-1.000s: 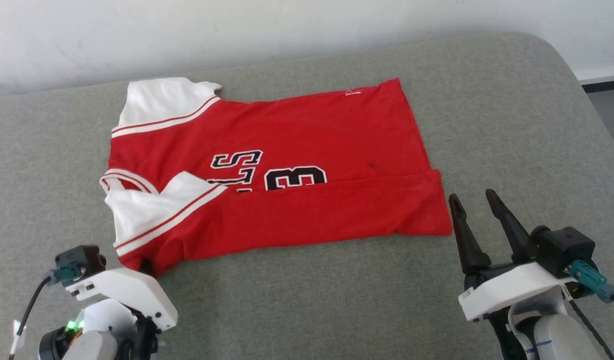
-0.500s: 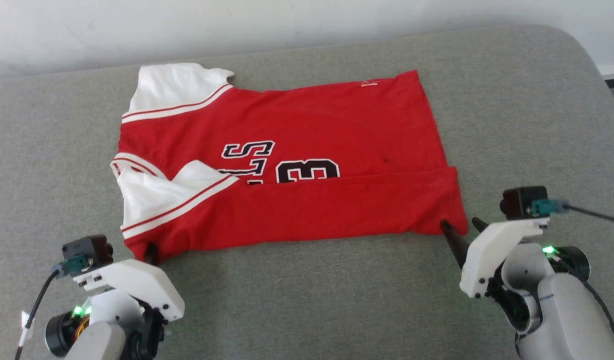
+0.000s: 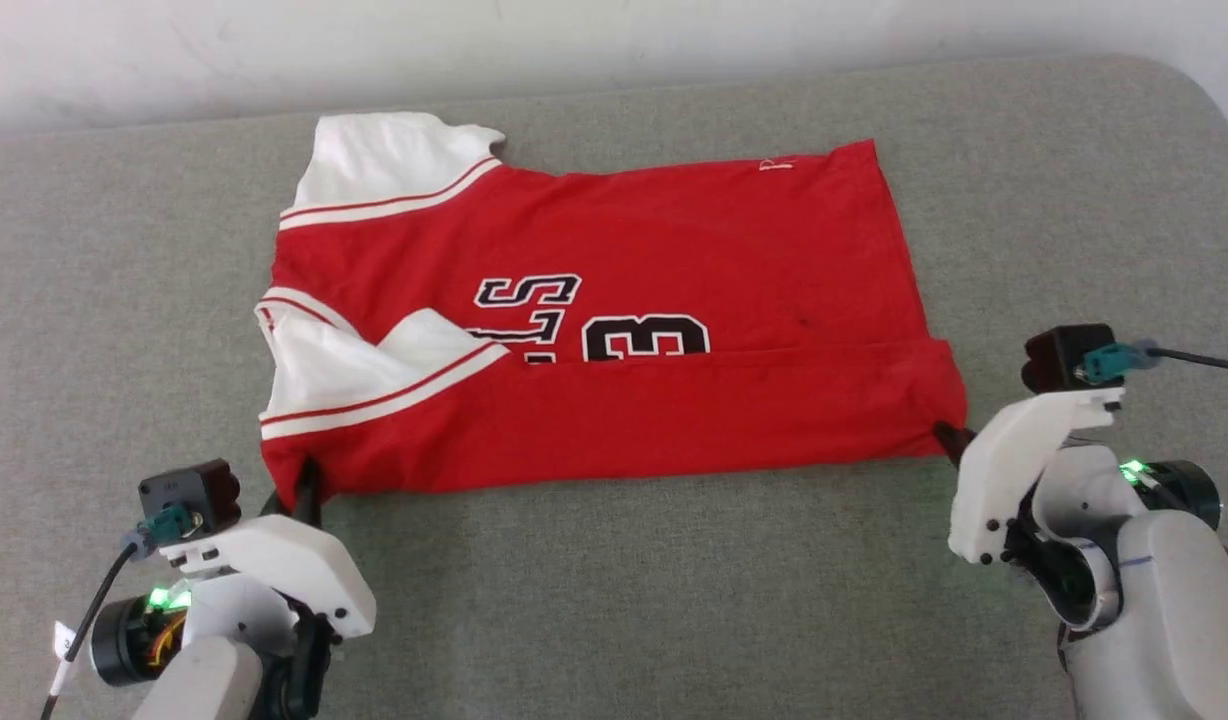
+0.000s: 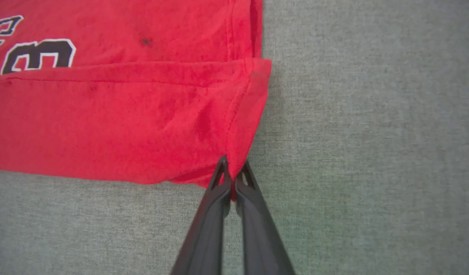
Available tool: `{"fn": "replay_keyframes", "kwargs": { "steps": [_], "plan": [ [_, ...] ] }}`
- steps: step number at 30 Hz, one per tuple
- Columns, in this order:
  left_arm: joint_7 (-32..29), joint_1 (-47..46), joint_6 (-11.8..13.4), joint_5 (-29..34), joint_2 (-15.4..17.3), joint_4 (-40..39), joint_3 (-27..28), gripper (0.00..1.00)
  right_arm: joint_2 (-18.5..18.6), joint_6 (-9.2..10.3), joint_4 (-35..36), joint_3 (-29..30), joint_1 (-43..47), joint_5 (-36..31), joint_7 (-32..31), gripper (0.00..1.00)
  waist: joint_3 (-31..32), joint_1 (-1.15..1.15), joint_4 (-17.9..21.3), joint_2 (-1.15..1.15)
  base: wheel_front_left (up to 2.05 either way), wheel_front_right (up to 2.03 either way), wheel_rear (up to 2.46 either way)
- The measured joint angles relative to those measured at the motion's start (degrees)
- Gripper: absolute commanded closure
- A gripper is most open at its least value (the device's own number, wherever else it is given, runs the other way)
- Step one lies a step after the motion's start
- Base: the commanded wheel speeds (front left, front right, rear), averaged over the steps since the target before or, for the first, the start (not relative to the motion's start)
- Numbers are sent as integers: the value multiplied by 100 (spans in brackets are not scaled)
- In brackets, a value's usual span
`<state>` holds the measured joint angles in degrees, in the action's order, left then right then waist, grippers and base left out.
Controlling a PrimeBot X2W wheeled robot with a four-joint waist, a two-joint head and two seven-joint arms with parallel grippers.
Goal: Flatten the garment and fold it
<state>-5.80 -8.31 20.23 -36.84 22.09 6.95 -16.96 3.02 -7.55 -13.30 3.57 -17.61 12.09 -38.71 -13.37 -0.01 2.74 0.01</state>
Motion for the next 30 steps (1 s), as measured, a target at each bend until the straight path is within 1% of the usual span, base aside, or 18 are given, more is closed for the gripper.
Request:
{"fn": "replay_keyframes", "kwargs": {
  "steps": [4,7,12,16,19,22,29,30],
  "plan": [
    [45,15,4,148,177,3,-12,100,-4,0,548,70,352,83,203,100,147,0,-21,0,0,0,0],
    [-67,204,88,171,328,-177,5,100,-11,0,1049,167,773,155,190,100,284,1,-27,0,0,0,0],
    [-661,855,287,137,676,-643,3,100,-35,-7,1822,320,1568,210,-143,100,498,1,-12,0,0,0,0],
    [-1190,1400,461,-1,858,-1090,-29,100,-38,-7,2210,381,2196,365,-475,100,558,2,34,0,0,0,0],
    [-1394,1689,513,-136,883,-1287,-75,100,-35,-7,2235,398,2478,409,-521,100,522,2,50,0,0,0,0],
    [-1369,1766,519,-181,848,-1287,-108,100,-31,-7,2076,352,2538,470,-423,100,472,1,54,0,0,0,0],
    [-1123,1635,392,-266,625,-862,-146,100,-27,-5,1273,165,2483,539,86,100,431,1,51,0,0,0,0],
    [-1090,1621,393,-297,579,-795,-132,65,-27,-5,1203,163,2471,569,178,90,443,1,52,0,0,0,0]
  ]
}}
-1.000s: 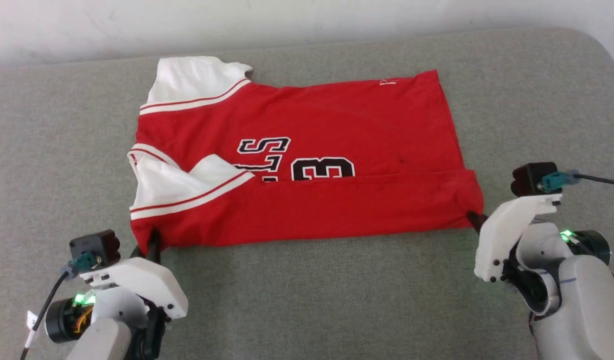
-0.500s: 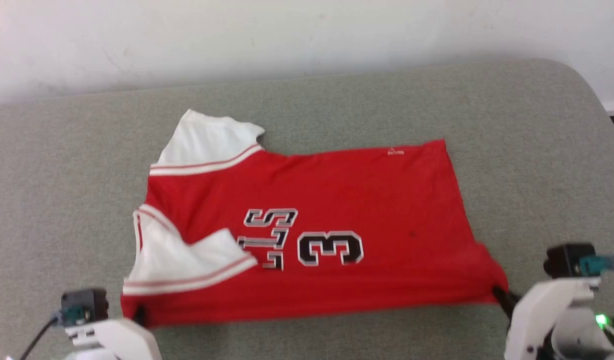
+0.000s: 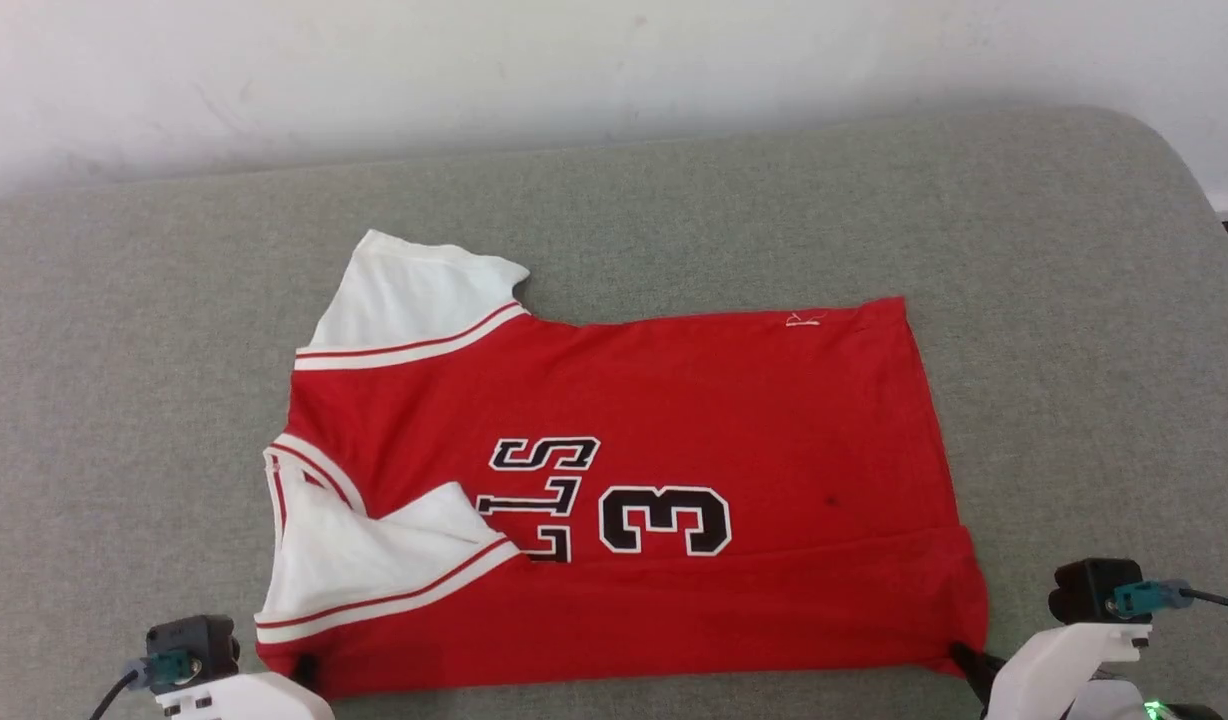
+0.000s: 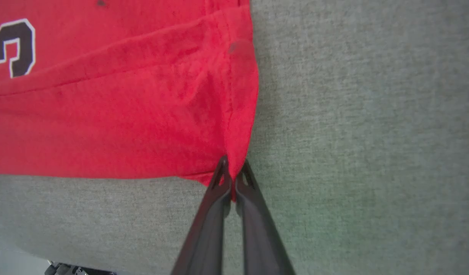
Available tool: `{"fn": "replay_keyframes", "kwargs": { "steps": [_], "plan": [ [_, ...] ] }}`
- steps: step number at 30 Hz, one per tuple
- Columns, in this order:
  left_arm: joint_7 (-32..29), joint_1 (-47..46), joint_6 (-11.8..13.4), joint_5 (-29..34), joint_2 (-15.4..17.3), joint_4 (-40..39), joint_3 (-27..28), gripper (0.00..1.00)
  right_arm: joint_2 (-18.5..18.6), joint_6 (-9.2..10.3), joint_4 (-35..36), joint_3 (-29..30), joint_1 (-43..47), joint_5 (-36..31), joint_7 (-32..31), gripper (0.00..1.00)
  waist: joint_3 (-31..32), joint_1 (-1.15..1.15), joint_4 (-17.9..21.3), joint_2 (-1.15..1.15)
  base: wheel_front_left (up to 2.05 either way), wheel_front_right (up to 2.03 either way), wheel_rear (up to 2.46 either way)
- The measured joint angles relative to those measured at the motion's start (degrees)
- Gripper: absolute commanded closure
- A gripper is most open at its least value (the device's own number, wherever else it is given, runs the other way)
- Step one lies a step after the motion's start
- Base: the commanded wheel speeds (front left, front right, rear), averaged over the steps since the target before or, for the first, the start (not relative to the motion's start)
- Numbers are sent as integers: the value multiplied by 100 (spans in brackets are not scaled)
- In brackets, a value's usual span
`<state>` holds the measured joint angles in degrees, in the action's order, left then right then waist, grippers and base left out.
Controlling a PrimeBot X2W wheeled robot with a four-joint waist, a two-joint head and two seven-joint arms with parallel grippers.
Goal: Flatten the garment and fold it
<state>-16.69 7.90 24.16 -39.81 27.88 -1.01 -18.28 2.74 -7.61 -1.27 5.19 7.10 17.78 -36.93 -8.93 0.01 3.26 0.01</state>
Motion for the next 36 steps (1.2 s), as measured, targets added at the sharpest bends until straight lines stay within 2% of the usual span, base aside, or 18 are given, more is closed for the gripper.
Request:
{"fn": "replay_keyframes", "kwargs": {
  "steps": [1,2,8,13,18,22,29,32,36],
  "plan": [
    [44,-7,0,-1,-35,46,0,5,3,0,-63,-3,-4,43,93,59,19,0,1,0,0,0,0],
    [71,-7,-7,-22,-71,76,9,0,7,0,-109,-22,-3,48,176,0,42,0,0,0,0,0,0],
    [400,-4,-87,-44,-137,138,51,0,10,1,-83,-2,1,134,977,0,234,0,-6,-1,0,0,0],
    [1038,-154,-181,293,-11,-92,149,0,10,1,180,-99,-74,-25,2129,0,340,0,22,0,0,0,0],
    [1578,-819,-282,831,216,-215,162,0,10,1,316,-313,-343,-283,3229,0,299,-1,108,-1,0,0,0],
    [1696,-1542,-570,1061,333,-109,70,0,8,2,391,-449,-573,-457,3878,0,166,0,176,0,0,0,0],
    [1187,-3303,-1256,1177,458,495,-205,0,12,5,422,-756,-1109,-632,4239,0,-288,-2,314,-1,0,0,0],
    [686,-4036,-1558,1133,478,991,-308,0,14,5,425,-827,-1322,-619,4323,0,-523,-2,397,-1,0,0,0],
    [-186,-4855,-1805,972,522,1635,-390,0,12,5,417,-935,-1569,-565,4417,0,-839,-2,539,-1,0,0,0]
  ]
}}
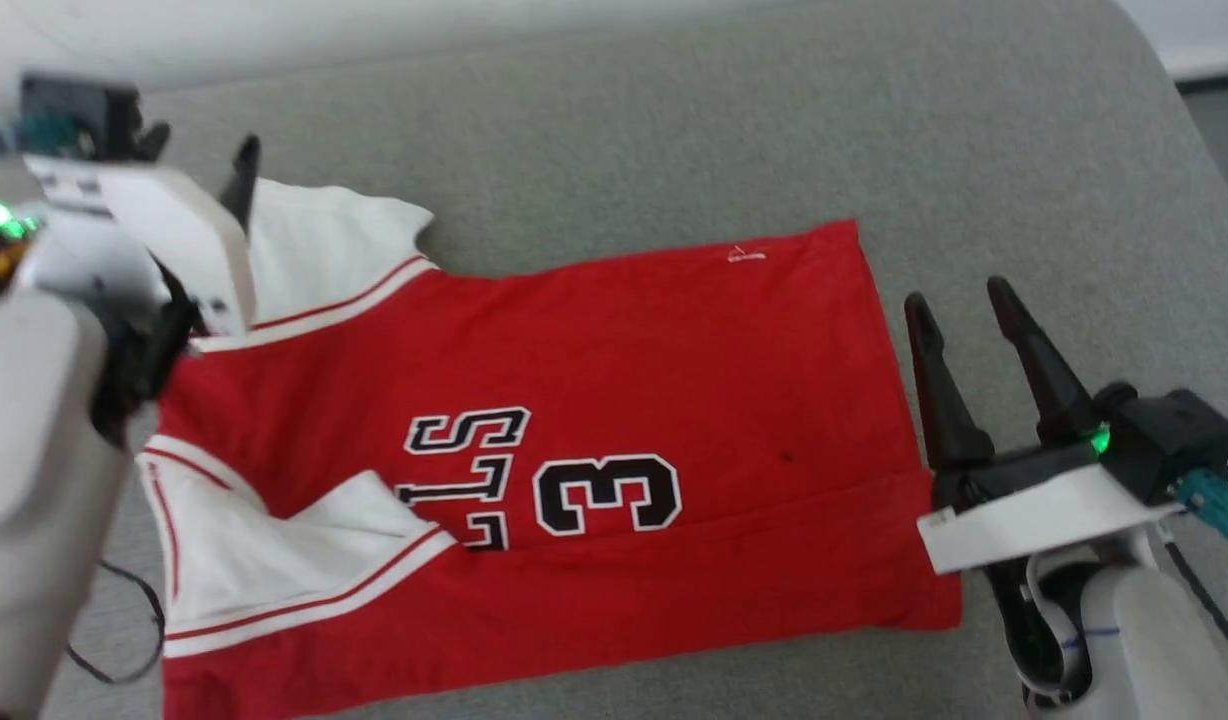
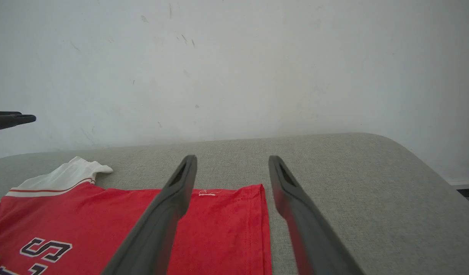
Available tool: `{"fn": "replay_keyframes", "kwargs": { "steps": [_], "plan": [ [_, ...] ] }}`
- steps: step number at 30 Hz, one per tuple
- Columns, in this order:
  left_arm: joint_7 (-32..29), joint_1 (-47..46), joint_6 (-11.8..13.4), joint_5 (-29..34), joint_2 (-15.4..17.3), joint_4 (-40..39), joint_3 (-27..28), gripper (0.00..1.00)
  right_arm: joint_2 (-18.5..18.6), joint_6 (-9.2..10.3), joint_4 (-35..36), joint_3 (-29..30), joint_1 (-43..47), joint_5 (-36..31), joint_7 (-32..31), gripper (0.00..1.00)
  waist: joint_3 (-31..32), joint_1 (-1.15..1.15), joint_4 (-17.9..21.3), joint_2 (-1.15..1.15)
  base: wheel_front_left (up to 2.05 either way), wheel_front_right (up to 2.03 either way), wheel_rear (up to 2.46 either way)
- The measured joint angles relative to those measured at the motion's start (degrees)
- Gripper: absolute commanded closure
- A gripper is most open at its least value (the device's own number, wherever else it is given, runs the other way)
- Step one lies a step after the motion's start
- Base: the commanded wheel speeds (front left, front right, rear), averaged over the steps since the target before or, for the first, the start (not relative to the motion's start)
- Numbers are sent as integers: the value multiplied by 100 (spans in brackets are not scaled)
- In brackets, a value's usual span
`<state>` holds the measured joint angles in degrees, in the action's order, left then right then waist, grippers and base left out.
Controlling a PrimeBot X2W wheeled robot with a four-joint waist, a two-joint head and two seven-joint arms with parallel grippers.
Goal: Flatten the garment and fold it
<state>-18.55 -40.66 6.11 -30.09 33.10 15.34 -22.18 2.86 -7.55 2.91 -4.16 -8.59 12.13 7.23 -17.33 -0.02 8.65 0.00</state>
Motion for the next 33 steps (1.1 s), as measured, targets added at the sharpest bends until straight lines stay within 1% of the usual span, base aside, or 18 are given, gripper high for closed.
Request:
{"fn": "replay_keyframes", "kwargs": {
  "steps": [3,5,6,8,10,15,17,20,21,22,23,28,30,33],
  "plan": [
    [-603,-499,-32,-165,26,385,24,0,2,0,-25,-86,-202,70,59,0,-229,0,127,0,0,0,0],
    [-1089,-734,57,-231,81,626,41,0,0,0,-62,-175,-305,110,98,0,-367,-1,227,0,0,0,0],
    [-1307,-806,135,-250,113,733,68,0,-1,0,-81,-208,-337,123,115,0,-425,-1,285,0,0,0,0],
    [-1720,-915,379,-316,165,916,142,0,1,1,-140,-257,-387,203,156,0,-536,1,407,0,0,0,0],
    [-2103,-944,555,-318,253,975,145,0,2,1,-176,-320,-423,258,198,0,-634,0,527,0,0,0,0],
    [-2650,-945,795,-430,422,891,219,0,3,1,-263,-376,-450,355,256,0,-880,1,789,0,0,0,0],
    [-2869,-929,927,-431,516,845,227,0,3,1,-314,-407,-487,360,279,0,-963,1,880,0,0,0,0],
    [-3127,-883,995,-411,710,661,200,0,3,1,-353,-453,-533,408,304,0,-1059,2,997,0,0,0,0],
    [-3178,-877,1018,-411,767,584,202,26,4,1,-365,-457,-533,410,307,0,-1088,2,1024,0,0,0,0],
    [-3195,-867,1043,-412,801,506,211,82,4,1,-370,-459,-533,409,307,0,-1115,2,1046,0,0,0,0],
    [-3212,-844,1059,-431,812,427,222,100,4,1,-375,-460,-534,409,305,0,-1138,2,1059,0,0,0,0],
    [-3116,-650,1059,-436,825,92,210,100,36,1,-396,-482,-686,289,236,0,-1142,2,999,0,0,0,0],
    [-3066,-601,1053,-436,825,36,186,100,67,1,-400,-494,-915,199,177,0,-1121,2,946,0,0,0,0],
    [-2928,-533,1013,-457,793,-3,179,100,83,1,-523,-434,-1362,81,-121,0,-1085,2,861,0,0,0,0]
  ]
}}
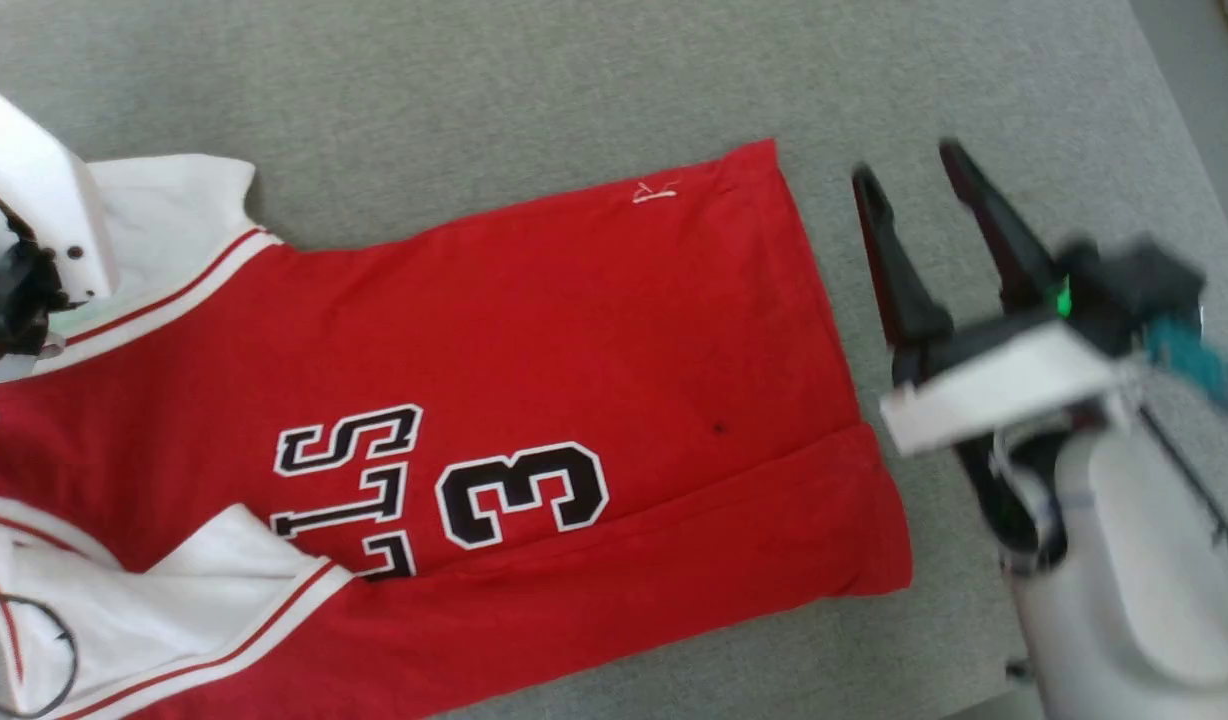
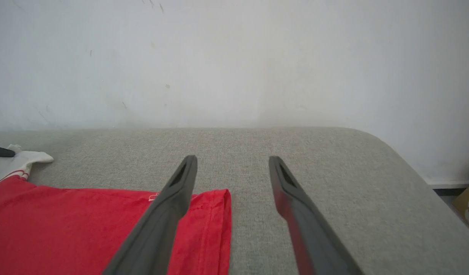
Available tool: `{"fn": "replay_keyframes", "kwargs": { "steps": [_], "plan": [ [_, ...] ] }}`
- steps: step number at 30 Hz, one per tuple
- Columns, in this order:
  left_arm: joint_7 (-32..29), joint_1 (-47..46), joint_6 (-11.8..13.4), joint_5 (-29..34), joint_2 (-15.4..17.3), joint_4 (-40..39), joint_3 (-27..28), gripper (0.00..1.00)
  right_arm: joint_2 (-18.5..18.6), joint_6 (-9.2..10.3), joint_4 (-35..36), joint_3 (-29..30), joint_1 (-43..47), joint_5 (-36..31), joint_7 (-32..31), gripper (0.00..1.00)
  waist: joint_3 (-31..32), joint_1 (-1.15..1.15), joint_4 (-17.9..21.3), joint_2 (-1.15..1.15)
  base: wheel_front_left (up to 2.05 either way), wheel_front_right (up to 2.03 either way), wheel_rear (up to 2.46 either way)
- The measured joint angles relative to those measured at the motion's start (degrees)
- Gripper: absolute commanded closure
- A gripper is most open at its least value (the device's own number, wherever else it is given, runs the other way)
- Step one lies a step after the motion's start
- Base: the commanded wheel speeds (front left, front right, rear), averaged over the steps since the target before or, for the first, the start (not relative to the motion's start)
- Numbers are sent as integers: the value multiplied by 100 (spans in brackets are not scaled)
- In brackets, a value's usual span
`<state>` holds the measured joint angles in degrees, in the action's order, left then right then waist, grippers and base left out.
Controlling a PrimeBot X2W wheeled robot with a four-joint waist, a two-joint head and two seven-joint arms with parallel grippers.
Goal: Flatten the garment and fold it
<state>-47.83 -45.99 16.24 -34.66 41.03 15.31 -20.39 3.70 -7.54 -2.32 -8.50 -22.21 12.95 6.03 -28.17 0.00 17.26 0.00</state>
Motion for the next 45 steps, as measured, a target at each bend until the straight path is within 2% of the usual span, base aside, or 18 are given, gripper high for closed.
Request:
{"fn": "replay_keyframes", "kwargs": {
  "steps": [4,13,19,20,21,23,25,28,33,40,45],
  "plan": [
    [149,9,-67,-5,-37,-22,-27,100,-12,0,-505,58,-752,-30,-808,0,42,0,-92,0,0,0,0],
    [453,-17,-218,-7,-241,-59,-124,100,-44,0,-2056,-89,-2113,-36,-3494,0,-17,0,-315,0,0,0,0],
    [646,-124,-371,-15,-356,-38,-177,100,-65,-1,-2674,-93,-2595,-91,-4485,0,-109,0,-476,0,0,0,0],
    [676,-137,-404,-15,-367,-25,-187,100,-64,-1,-2743,-91,-2659,-99,-4599,39,-119,0,-503,0,0,0,0],
    [710,-140,-412,-15,-381,-12,-198,100,-59,-1,-2807,-88,-2730,-114,-4733,62,-127,0,-529,0,0,0,0],
    [776,-141,-461,-23,-420,21,-209,100,-65,-1,-2900,-111,-2850,-191,-5052,100,-132,0,-578,0,0,0,0],
    [926,-140,-511,-34,-471,44,-212,100,-81,-1,-2908,-113,-2909,-238,-5252,100,-117,0,-618,0,0,0,0],
    [1315,-135,-521,-23,-524,81,-207,100,-94,-1,-2837,-83,-2834,-249,-5144,100,-42,0,-657,0,0,0,0],
    [2126,99,-544,-33,-686,104,-80,100,-79,-1,-2575,-43,-2348,-249,-4300,100,180,0,-732,0,0,0,0],
    [3249,1179,-396,-249,-818,-368,335,100,-33,-1,-2064,-56,-1537,-118,-3021,100,681,1,-819,0,0,0,0],
    [3685,2124,-183,-337,-902,-981,454,100,74,0,-1720,-107,-907,40,-2383,100,1062,2,-934,0,0,0,0]
  ]
}}
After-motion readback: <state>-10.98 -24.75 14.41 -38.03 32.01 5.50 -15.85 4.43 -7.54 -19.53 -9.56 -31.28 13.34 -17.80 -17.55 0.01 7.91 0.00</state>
